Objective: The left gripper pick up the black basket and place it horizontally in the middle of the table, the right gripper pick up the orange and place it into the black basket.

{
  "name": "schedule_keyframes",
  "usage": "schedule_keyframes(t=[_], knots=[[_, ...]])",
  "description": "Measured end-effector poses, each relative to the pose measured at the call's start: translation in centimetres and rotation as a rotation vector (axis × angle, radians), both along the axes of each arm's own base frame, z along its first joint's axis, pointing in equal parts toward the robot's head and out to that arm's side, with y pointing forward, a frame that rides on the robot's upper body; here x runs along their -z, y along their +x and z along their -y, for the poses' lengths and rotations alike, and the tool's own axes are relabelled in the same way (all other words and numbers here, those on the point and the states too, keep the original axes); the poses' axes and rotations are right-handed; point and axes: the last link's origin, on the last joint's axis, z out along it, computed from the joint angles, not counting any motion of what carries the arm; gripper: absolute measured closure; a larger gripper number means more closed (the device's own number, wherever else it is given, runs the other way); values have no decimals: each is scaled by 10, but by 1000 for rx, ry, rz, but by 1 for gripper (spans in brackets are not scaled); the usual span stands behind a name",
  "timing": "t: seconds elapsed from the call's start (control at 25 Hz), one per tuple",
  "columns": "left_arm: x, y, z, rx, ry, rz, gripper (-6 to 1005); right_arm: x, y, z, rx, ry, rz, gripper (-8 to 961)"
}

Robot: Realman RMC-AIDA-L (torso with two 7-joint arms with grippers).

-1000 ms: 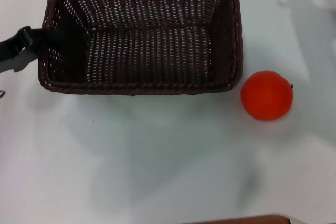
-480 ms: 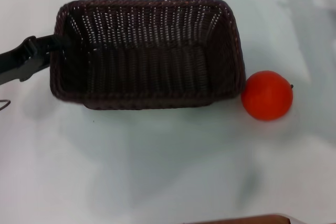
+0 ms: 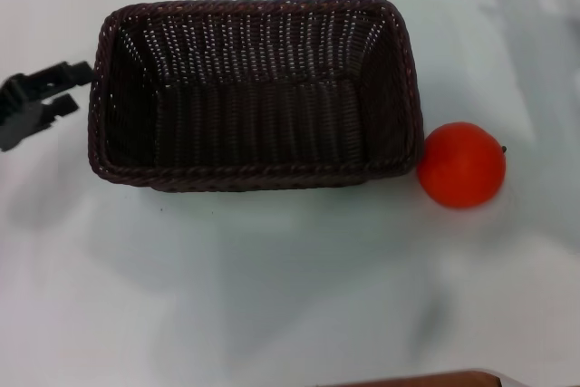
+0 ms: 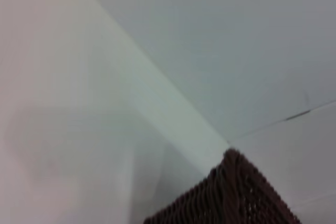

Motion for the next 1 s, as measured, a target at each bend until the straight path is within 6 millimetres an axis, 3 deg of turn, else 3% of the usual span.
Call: schedule_keyframes(t=[0.28,0.48,0.72,0.84,1.0], knots=[[-37,-9,5,175,253,-19,325,-4,-3,-3,-32,-6,-55,91],[-53,-5,11,363,507,-58,330,-14,-11,-9,-126,-55,-58,93],[-50,4,20,578,792,-157,337,-36,-26,-22,-279,-271,93,96],[-43,12,26,681,942,-223,340,-57,-30,-25,-330,-417,187,97],[-32,18,26,743,1014,-278,340,-83,-47,-22,-376,-637,327,99]])
